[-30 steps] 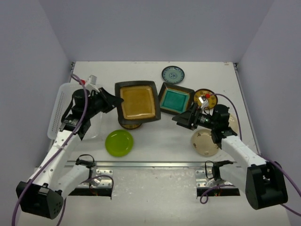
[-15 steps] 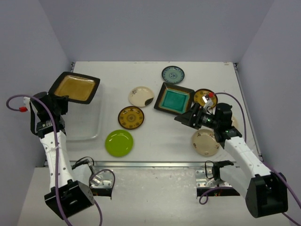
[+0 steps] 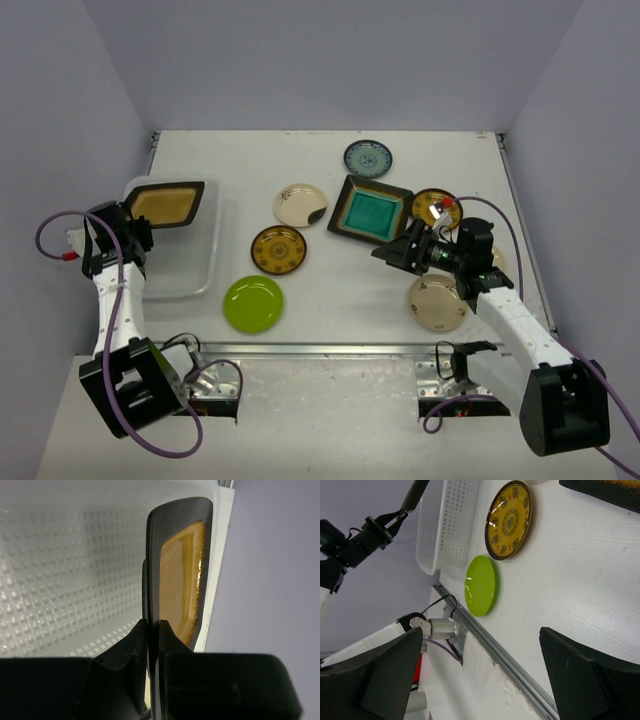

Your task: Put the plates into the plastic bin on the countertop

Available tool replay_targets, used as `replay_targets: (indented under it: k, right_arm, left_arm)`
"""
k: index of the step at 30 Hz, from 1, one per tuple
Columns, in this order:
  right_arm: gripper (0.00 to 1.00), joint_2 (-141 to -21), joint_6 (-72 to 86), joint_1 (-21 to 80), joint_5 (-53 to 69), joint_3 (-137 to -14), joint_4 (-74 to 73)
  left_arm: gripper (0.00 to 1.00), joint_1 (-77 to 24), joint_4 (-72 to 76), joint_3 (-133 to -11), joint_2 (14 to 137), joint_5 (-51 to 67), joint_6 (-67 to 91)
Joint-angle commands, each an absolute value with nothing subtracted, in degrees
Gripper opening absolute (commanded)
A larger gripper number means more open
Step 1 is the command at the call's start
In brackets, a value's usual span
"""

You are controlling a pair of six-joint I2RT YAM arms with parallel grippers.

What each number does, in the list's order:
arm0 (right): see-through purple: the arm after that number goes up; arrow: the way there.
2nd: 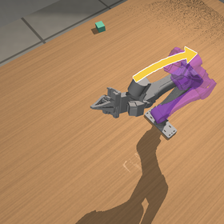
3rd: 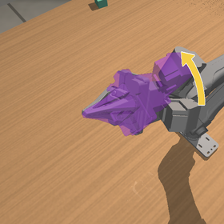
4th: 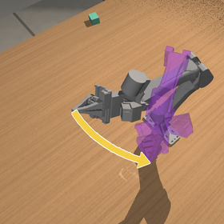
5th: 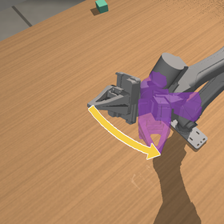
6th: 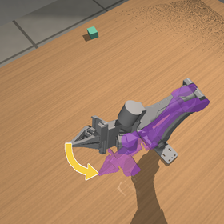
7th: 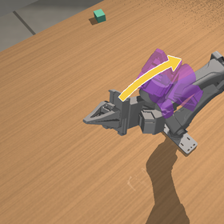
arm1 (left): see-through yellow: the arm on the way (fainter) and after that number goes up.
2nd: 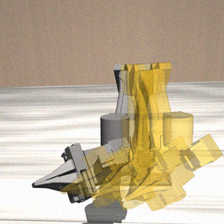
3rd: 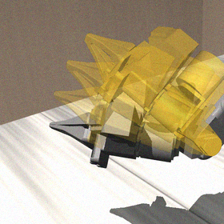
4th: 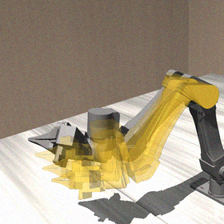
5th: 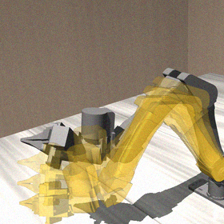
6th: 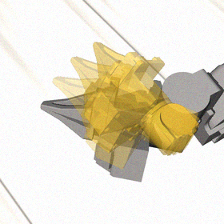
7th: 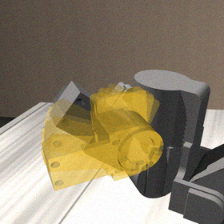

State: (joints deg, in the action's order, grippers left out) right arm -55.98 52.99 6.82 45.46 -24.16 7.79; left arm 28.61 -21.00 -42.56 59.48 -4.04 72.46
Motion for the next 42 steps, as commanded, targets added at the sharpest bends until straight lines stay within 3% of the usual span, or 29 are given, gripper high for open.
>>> replay_targets:
  k: [1, 10, 12, 14, 18, 21, 27, 36, 40, 42]
  right_arm:
    - [0.99, -56.37, 52.09, 6.40, 46.70, -25.59, 10.97]
    - [0.99, -57.30, 52.12, 6.24, 47.20, -26.03, 11.23]
    - [0.99, -57.50, 52.15, 6.22, 47.27, -26.21, 11.16]
    - [0.99, -57.74, 52.38, 6.24, 47.28, -26.37, 11.25]
    - [0.99, -57.69, 52.62, 6.24, 47.20, -26.54, 11.31]
    - [0.99, -57.95, 52.45, 6.14, 46.92, -26.75, 11.17]
    - [0.99, -60.16, 50.78, 5.31, 44.66, -29.28, 6.70]
    - [0.99, -68.88, 45.74, -2.45, 39.29, -36.62, -4.83]
    - [0.99, -72.44, 43.55, -3.59, 36.14, -38.11, -5.26]
    - [0.99, -74.90, 42.93, -4.18, 32.07, -39.71, -5.60]
  left_arm:
    - [0.00, 28.30, -7.94, -42.08, 57.65, -6.16, 76.28]
    - [0.00, 28.21, -2.50, -36.74, 64.11, -5.52, 73.30]
    - [0.05, 28.21, -2.45, -36.67, 65.15, -5.38, 72.59]
    - [0.20, 28.30, -2.29, -36.39, 66.00, -5.10, 72.06]
    - [0.70, 28.27, -3.54, -36.88, 65.92, -5.04, 70.50]
    - [0.98, 28.23, -6.31, -38.86, 65.47, -4.49, 69.51]
    - [1.00, 28.24, -15.63, -42.60, 62.10, -3.46, 68.56]
    - [1.00, 29.34, -24.23, -43.14, 47.06, -3.69, 61.60]
    - [1.00, 29.44, -19.94, -44.38, 44.16, 3.02, 52.87]
    - [1.00, 29.44, -11.84, -44.63, 44.86, 16.80, 46.21]
